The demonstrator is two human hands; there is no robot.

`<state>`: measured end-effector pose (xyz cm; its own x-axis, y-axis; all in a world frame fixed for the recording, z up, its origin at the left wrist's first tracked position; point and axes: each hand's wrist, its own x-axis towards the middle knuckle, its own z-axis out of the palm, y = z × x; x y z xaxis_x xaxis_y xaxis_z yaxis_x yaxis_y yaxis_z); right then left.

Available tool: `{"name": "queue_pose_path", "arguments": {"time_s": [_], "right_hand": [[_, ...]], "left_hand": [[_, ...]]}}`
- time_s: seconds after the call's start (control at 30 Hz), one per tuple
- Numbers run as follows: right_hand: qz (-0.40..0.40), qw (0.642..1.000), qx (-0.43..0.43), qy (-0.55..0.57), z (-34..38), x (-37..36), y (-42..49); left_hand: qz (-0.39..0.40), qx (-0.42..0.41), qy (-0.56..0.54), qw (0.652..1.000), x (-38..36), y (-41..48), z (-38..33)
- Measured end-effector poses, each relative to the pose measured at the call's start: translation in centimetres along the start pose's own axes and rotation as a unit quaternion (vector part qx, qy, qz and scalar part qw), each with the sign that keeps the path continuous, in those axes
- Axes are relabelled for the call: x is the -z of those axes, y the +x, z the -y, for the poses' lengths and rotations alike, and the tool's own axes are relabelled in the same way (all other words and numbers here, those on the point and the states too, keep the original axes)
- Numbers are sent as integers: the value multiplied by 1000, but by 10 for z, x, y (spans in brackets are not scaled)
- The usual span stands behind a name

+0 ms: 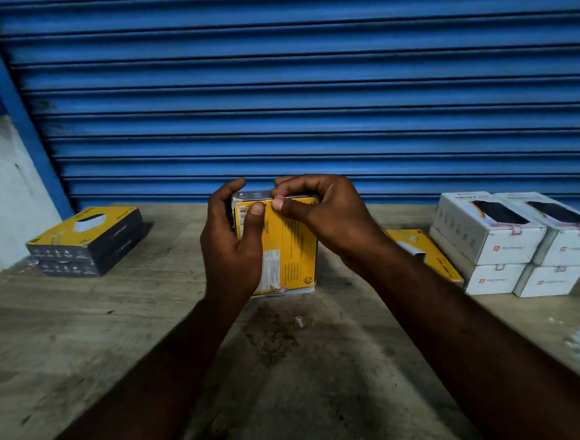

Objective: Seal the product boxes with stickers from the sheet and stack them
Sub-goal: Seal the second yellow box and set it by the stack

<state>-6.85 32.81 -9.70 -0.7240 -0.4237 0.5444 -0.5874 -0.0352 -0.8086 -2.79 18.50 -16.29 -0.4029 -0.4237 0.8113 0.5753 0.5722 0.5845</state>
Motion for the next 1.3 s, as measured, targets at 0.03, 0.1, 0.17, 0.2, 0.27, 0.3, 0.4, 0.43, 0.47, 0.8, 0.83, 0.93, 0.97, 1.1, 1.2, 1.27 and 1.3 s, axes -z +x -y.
{"name": "queue_pose_path", "arguments": {"time_s": [0.03, 0.1, 0.17, 0.2, 0.27, 0.3, 0.4, 0.43, 0.47, 0.8, 0.83, 0.93, 0.97, 1.1, 1.2, 1.27, 1.3], "right_hand": [[-4, 1000, 9, -8, 0, -1, 0], [-8, 999, 26, -25, -1, -1, -1], [-7, 999, 21, -29, -3, 1, 0], [-4, 999, 15, -32, -3, 3, 1], [3, 999, -2, -41, -4, 6, 3], [8, 999, -15, -35, -5, 7, 4], [28, 997, -66, 24, -5, 10, 6], [37, 995, -81, 47, -4, 11, 6], [48, 992, -92, 68, -4, 12, 7], [28, 999, -40, -8, -10, 0, -1], [31, 999, -34, -10, -10, 0, -2], [48, 998, -36, 3, -7, 0, -3], [51, 998, -36, 12, -6, 0, -3], [33, 998, -35, 42, -6, -1, -4], [-2, 999, -22, 41, -7, -1, -4], [-14, 1000, -12, 19, -7, -1, -3], [-10, 1000, -15, 16, -6, -1, -3]], "left_hand": [[-1, 1, -4, 1000, 0, 0, 0], [-1, -3, -9, 1000, 1, 1, -1], [-1, -3, -10, 1000, 1, 2, -1], [-1, -2, -10, 1000, 2, 2, -2], [1, -1, -8, 1000, 2, 2, -3], [4, 0, -6, 1000, 2, 2, -4], [13, -1, -5, 1000, 3, 2, -5], [14, -1, -5, 1000, 3, 2, -5], [13, 0, -4, 1000, 2, 1, -5], [19, 98, -54, 994, 1, 3, -12], [26, 98, -49, 994, 1, 3, -15], [22, 85, -22, 996, 0, 3, -18], [15, 84, -15, 996, -1, 3, -19], [16, 95, -24, 995, -3, 3, -18], [65, 113, -79, 988, 1, 5, -18], [80, 121, -127, 981, 2, 4, -18], [79, 125, -139, 979, 3, 4, -19]]}}
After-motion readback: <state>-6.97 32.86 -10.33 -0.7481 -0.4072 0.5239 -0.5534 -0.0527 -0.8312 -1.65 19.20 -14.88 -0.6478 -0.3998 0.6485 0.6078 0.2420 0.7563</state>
